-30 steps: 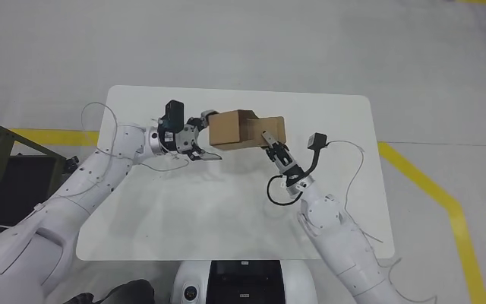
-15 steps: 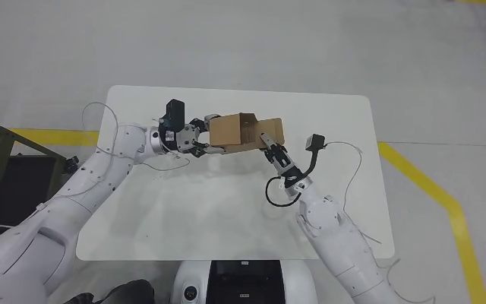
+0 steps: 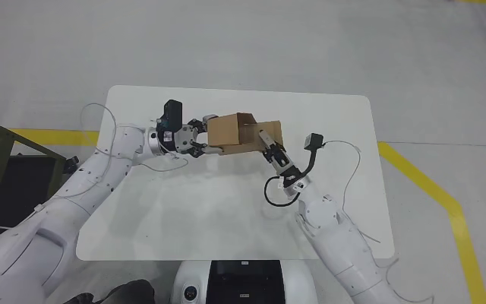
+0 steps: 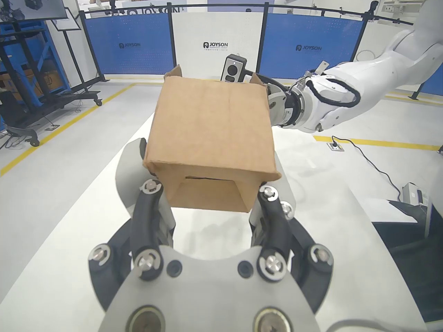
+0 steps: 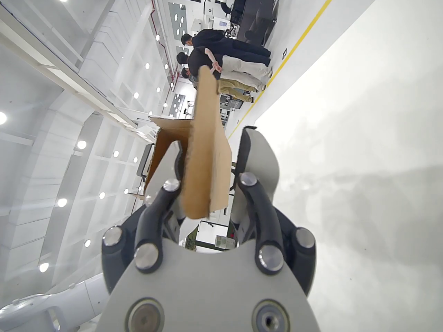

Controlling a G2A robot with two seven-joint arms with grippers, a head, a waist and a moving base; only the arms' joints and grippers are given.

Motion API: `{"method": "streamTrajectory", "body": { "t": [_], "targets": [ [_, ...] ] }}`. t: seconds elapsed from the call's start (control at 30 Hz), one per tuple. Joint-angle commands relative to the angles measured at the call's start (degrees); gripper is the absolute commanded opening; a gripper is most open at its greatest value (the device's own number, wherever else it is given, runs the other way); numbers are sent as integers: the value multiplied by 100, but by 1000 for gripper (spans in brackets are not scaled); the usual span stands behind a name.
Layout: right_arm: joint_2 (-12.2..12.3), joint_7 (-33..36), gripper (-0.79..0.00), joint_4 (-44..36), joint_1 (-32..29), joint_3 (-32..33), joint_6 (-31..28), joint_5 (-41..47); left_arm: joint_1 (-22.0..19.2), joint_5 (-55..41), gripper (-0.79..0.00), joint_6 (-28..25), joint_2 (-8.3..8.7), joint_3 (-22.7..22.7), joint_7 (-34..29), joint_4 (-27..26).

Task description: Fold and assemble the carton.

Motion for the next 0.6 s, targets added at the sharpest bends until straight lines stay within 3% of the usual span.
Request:
{"method": "streamTrajectory", "body": {
  "t": [0.0, 0.2, 0.37, 0.57],
  "targets": [
    [-5, 7, 0, 1, 3, 5, 3, 1, -6, -27, -431, 0, 17, 15, 0, 16],
    [35, 278, 0, -54, -21, 262, -212, 217, -58, 86, -422, 0, 81, 82, 0, 203],
    [98, 1081, 0, -180, -161, 482, -602, 1010, -120, 159, -419, 0, 111, 117, 0, 350],
    [154, 2011, 0, -538, -395, 495, -524, 1738, -187, 43, -409, 0, 60, 121, 0, 417]
  ]
}}
